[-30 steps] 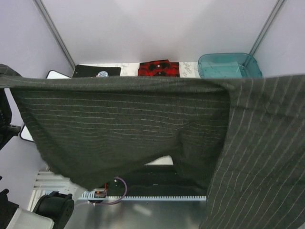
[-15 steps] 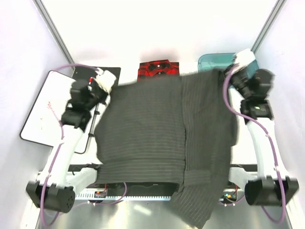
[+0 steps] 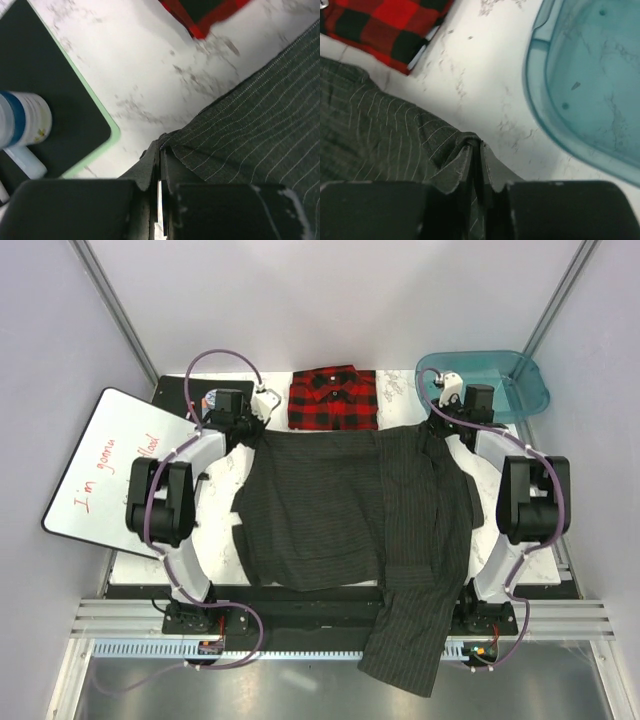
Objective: Fold and stack the long sleeve shirts
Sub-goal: Flatten the shirt out
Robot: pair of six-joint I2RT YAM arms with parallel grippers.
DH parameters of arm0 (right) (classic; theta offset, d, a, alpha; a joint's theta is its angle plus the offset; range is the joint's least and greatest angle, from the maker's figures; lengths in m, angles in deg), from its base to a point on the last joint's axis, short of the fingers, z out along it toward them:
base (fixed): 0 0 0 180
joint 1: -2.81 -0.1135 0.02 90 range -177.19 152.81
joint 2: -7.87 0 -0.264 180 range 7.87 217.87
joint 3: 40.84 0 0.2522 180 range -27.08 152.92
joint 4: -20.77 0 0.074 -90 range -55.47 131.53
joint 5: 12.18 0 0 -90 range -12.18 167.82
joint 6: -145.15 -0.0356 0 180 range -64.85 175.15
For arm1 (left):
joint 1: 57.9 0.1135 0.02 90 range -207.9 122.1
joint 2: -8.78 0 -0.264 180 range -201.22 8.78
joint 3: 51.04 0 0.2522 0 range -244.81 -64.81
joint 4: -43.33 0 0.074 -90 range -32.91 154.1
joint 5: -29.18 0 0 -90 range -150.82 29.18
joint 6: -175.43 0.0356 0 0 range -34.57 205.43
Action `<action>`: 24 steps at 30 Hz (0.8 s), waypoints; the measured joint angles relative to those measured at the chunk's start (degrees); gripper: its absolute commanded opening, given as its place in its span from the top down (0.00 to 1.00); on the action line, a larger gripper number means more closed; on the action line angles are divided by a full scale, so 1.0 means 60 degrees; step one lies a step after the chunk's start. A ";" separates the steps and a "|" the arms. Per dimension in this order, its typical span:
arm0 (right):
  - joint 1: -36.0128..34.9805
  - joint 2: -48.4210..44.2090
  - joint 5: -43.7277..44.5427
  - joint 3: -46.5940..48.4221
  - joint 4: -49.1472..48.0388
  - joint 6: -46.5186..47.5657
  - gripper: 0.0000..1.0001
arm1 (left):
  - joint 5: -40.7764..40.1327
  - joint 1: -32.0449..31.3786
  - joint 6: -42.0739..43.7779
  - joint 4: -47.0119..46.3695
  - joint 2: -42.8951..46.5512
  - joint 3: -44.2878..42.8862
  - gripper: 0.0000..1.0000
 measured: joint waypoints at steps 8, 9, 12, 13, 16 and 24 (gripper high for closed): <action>-0.0208 0.1235 0.1603 0.3085 0.1909 0.0372 0.27 | -0.0393 0.0004 0.0164 0.1016 -0.1100 -0.2550 0.41; -0.0197 0.1111 0.1730 0.3340 0.2280 0.0517 0.26 | -0.0364 0.0004 0.0248 0.1271 -0.0841 -0.2466 0.41; -0.0076 0.0361 0.2022 0.3475 0.3552 0.1206 0.24 | -0.0175 0.0000 0.0597 0.2397 0.0546 -0.1523 0.41; -0.0018 0.0004 0.2047 0.3435 0.4080 0.1450 0.19 | -0.0044 -0.0004 0.0736 0.2849 0.1209 -0.1038 0.41; 0.0095 -0.1082 0.2065 0.3129 0.5453 0.2124 0.20 | 0.0266 -0.0062 0.0980 0.3858 0.2820 0.0113 0.43; 0.0106 -0.1803 0.2328 0.1486 0.7504 0.3275 0.57 | 0.0652 -0.0288 0.1246 0.4947 0.3865 0.3056 0.66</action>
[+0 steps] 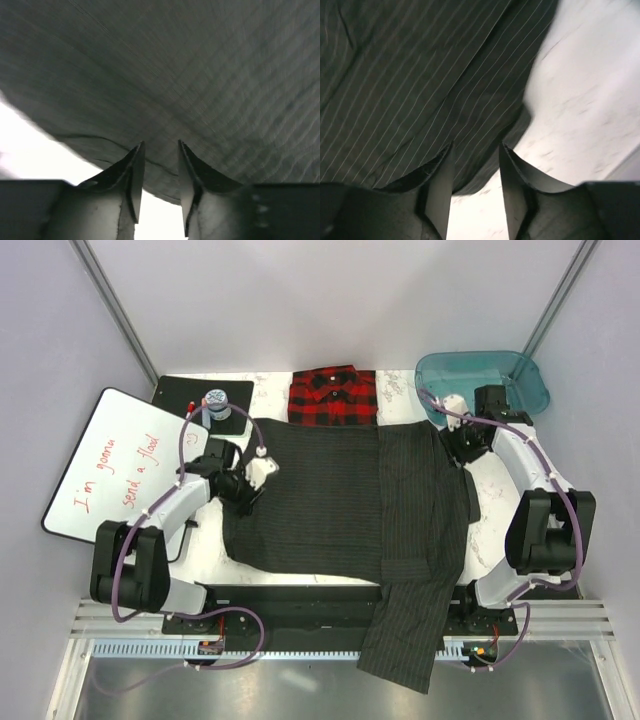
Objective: Fold and stack the long sleeve shirts
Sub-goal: Flatten the shirt out
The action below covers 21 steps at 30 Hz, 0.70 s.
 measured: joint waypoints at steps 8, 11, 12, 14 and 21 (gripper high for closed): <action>0.0000 0.0506 0.0780 -0.2135 0.0412 0.0601 0.71 | -0.0900 0.0000 0.0353 -0.0098 0.0357 0.1949 0.79; 0.0018 0.0933 0.1348 -0.2761 0.0109 0.0688 0.74 | -0.1242 0.0018 0.0423 -0.0306 0.0849 0.2342 0.80; 0.0044 0.1104 0.1479 -0.2860 0.0142 0.0692 0.75 | -0.1351 0.0047 0.0492 -0.0328 0.1013 0.2466 0.80; 0.0051 0.1060 0.1599 -0.2830 0.0175 0.0721 0.75 | -0.1504 0.0109 0.0674 -0.0248 0.1413 0.2718 0.78; 0.0186 0.0856 0.0612 -0.1785 0.1606 0.0878 0.62 | -0.0729 0.0186 0.1049 0.1759 0.2284 0.1796 0.58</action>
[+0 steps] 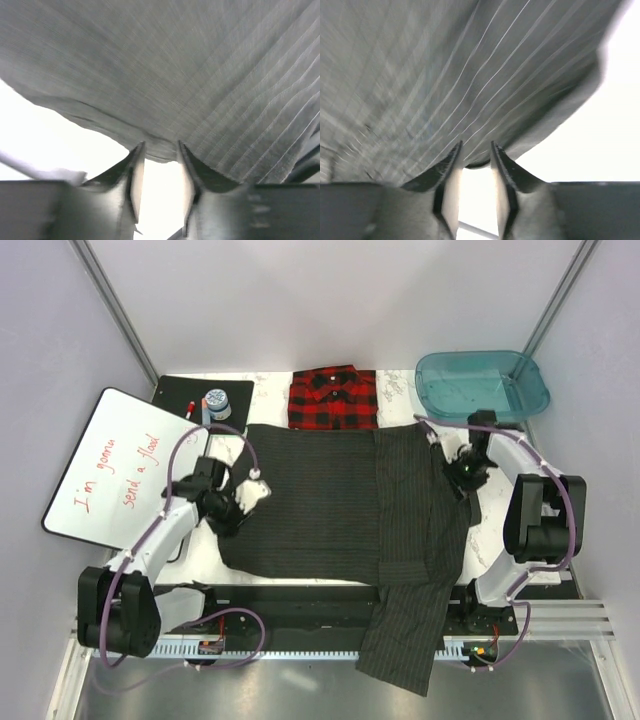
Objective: Fold and stack the long sleeve shirts
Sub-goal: Flatten the shirt out, then fold the shirt
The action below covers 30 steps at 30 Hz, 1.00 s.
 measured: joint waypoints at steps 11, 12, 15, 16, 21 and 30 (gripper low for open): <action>-0.0076 0.1934 -0.1209 0.3719 -0.1555 -0.1690 0.66 | 0.0758 0.0000 -0.1137 -0.1468 -0.4747 -0.4827 0.63; -0.0076 0.2350 -0.1195 0.3854 -0.1708 -0.1810 0.65 | 0.0747 0.0000 -0.1286 -0.1592 -0.5162 -0.5013 0.63; -0.0076 0.3257 -0.0980 0.3905 -0.1949 -0.1953 0.65 | 0.0732 0.0007 -0.1526 -0.1836 -0.5810 -0.5169 0.63; -0.0076 0.3391 -0.0878 0.3872 -0.1978 -0.1934 0.65 | 0.0732 0.0022 -0.1541 -0.1829 -0.5850 -0.5147 0.63; -0.0069 0.3213 -0.0809 0.3315 -0.2007 -0.1424 0.45 | 0.0750 0.0047 -0.1523 -0.1974 -0.5395 -0.4466 0.60; -0.0918 -0.2244 -0.2565 0.1086 0.0386 0.1483 0.26 | 0.0863 0.0044 -0.1523 -0.1854 -0.4368 -0.2922 0.49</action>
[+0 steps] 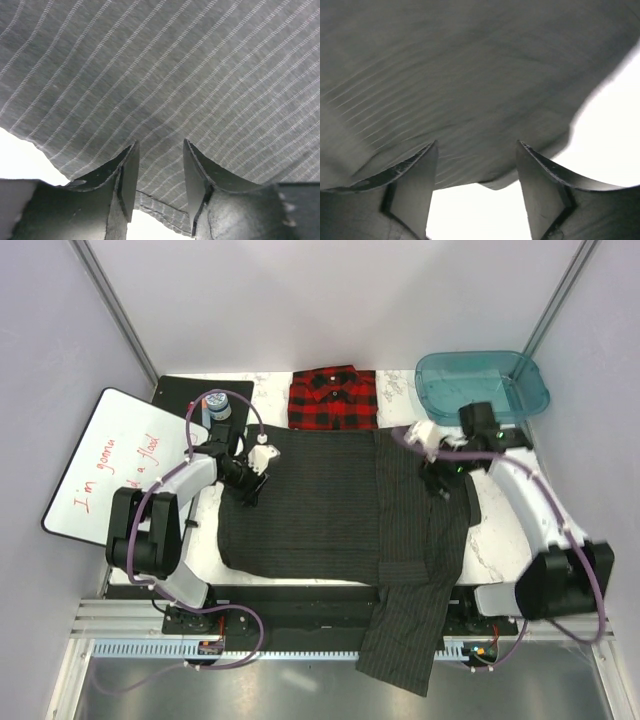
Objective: Fold and stack the long sleeve shirts
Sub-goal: Fold the shirt
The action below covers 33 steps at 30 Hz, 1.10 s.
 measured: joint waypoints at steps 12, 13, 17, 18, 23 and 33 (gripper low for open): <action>-0.6502 -0.2761 0.1319 -0.4954 0.0073 0.0117 0.12 | 0.0193 0.0004 -0.0033 0.0047 0.0361 0.0095 0.41; -0.6889 -0.2772 0.1472 -0.5096 -0.0120 -0.0033 0.12 | 0.0193 0.0004 -0.0033 0.0051 0.0368 0.0095 0.41; -0.8021 -0.2681 0.2116 -0.5479 -0.0798 -0.0466 0.16 | 0.0186 0.0004 -0.0036 0.0051 0.0372 0.0098 0.41; -0.8225 -0.2561 0.2269 -0.5526 -0.0936 -0.0565 0.17 | 0.0186 0.0004 -0.0036 0.0047 0.0382 0.0106 0.41; -0.8805 -0.1934 0.2878 -0.5756 -0.1617 -0.0896 0.23 | 0.0189 0.0004 -0.0036 0.0091 0.0634 0.0193 0.41; -0.9034 -0.1457 0.3508 -0.5821 -0.2131 -0.1399 0.64 | 0.0186 0.0004 -0.0033 0.0138 0.0765 0.0193 0.41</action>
